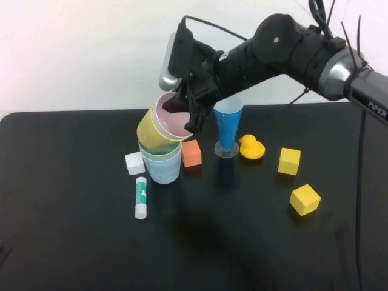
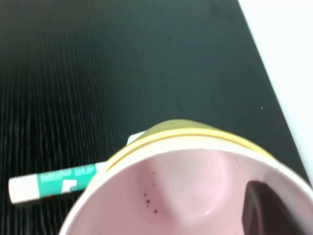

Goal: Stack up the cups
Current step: Place the pink cup on the green cup

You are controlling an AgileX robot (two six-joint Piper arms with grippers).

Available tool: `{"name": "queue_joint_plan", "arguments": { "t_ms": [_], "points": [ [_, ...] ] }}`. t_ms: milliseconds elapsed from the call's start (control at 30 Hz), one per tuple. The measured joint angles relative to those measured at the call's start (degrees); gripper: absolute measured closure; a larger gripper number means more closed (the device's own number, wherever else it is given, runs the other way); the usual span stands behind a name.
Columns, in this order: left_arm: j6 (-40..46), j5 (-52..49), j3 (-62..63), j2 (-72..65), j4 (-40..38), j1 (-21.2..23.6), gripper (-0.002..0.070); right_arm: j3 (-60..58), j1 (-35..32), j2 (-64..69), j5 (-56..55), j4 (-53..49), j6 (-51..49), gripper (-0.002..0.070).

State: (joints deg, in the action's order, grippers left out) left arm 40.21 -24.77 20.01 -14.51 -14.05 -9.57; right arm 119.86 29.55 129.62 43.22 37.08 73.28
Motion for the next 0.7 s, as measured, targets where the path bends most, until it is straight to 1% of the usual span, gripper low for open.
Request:
{"name": "queue_joint_plan", "arguments": {
  "t_ms": [167, 367, 433, 500, 633, 700],
  "points": [
    [0.00, 0.00, 0.00, 0.00, 0.00, 0.00, 0.0673, 0.00, 0.00, 0.10, 1.29, -3.40, -2.27, 0.0630],
    [-0.51, 0.00, 0.00, 1.65, 0.00, 0.00, 0.0673, 0.00, 0.00, 0.82, 1.95, -3.94, -3.09, 0.0629],
    [-0.62, -0.23, 0.00, 2.29, 0.00, 0.00, 0.0673, 0.00, 0.00, 1.04, 1.95, -4.04, -3.23, 0.0618],
    [-0.71, -0.55, 0.00, 3.03, 0.00, 0.00, 0.0673, 0.00, 0.00, 1.02, 1.82, -3.91, -3.23, 0.0579],
    [-0.84, -0.78, 0.00, 3.33, 0.11, 0.00, 0.0673, 0.25, 0.00, 1.02, 1.60, -2.76, -3.30, 0.0471],
    [-0.84, -0.90, 0.00, 3.42, 0.11, 0.00, 0.0673, 0.74, 0.00, 0.92, 1.34, -2.04, -3.30, 0.0442]
  ]
}}
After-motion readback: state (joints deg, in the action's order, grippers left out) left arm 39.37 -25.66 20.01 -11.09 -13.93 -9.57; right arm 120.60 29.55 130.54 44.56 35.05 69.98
